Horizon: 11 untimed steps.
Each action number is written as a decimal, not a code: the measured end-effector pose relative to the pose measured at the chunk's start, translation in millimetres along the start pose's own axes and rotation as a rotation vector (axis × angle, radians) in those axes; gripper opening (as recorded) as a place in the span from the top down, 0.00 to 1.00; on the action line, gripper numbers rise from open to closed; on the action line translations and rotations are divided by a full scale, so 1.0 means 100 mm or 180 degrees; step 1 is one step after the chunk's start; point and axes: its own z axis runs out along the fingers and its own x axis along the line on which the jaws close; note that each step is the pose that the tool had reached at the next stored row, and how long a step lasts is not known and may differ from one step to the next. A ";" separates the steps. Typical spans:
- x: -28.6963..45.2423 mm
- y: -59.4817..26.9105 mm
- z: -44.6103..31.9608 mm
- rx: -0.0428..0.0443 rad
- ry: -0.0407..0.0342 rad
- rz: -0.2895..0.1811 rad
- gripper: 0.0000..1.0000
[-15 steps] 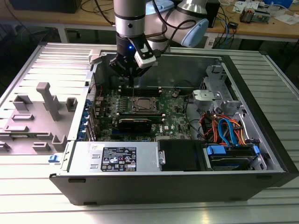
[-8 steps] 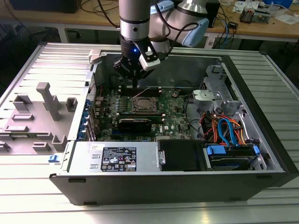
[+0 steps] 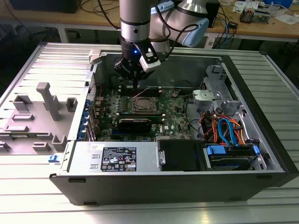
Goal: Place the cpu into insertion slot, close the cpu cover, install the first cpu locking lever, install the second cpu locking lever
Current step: 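Install the first cpu locking lever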
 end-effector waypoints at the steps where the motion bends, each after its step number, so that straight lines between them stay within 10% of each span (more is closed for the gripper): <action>1: 0.000 0.000 0.000 0.0000 0.0000 0.0000 0.89; 11: -0.002 0.002 0.057 0.0001 -0.0019 0.0001 0.89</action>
